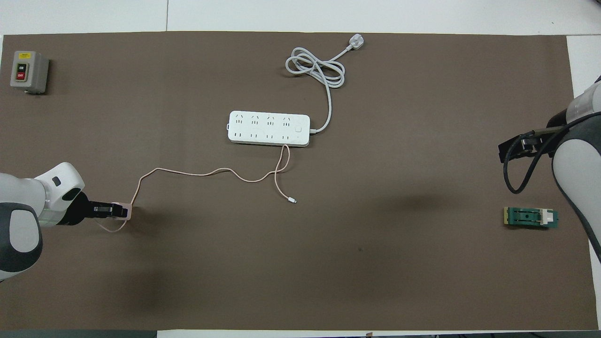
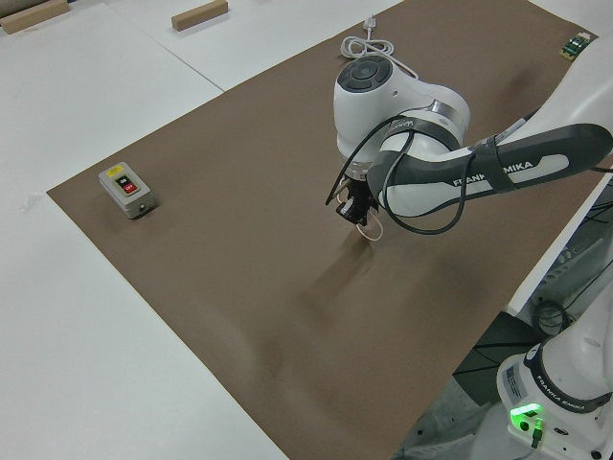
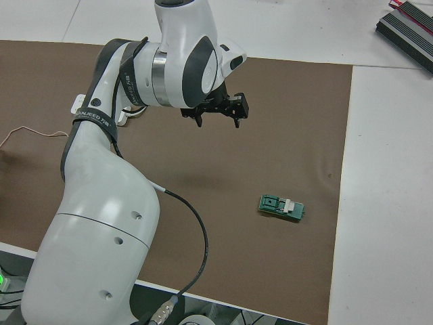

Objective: Unplug charger and place it aside
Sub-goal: 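Lower the pink charger onto the table and open the left gripper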

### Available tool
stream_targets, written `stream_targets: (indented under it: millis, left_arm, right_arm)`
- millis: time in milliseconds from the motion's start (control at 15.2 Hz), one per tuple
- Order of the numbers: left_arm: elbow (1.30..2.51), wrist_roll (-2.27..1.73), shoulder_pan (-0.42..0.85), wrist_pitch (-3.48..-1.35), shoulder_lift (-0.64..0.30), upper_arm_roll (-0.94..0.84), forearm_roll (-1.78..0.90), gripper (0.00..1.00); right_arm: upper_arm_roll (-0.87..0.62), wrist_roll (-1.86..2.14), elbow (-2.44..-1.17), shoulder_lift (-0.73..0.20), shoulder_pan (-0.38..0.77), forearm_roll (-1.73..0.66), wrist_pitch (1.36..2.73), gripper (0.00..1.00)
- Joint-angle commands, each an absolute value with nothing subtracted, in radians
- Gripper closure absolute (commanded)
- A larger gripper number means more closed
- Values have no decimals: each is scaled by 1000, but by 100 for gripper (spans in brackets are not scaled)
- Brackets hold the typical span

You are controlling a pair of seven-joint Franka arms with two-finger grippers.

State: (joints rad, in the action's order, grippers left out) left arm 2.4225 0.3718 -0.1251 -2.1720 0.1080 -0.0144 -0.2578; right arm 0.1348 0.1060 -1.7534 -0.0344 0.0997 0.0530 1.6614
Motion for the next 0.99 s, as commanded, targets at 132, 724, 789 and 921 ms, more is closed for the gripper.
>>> stream_targets:
  millis: [132, 724, 789, 921]
  left_arm:
    - [2461, 403, -146, -2207, 133, -18, -276, 80]
    - [2482, 408, -149, -2232, 138, -12, -276, 4]
    - [2480, 407, -159, -2232, 138, -12, -275, 0]
    - [2471, 414, -186, -2226, 135, -12, -275, 0]
  right_arm:
    - [135, 130, -1740, -28, 77, 69, 1637, 0]
    - [224, 160, -1727, 3, 83, 5, 1618, 0]
    - [218, 100, -1724, 3, 90, 8, 1617, 0]
    - [218, 84, -1723, 3, 98, 9, 1618, 0]
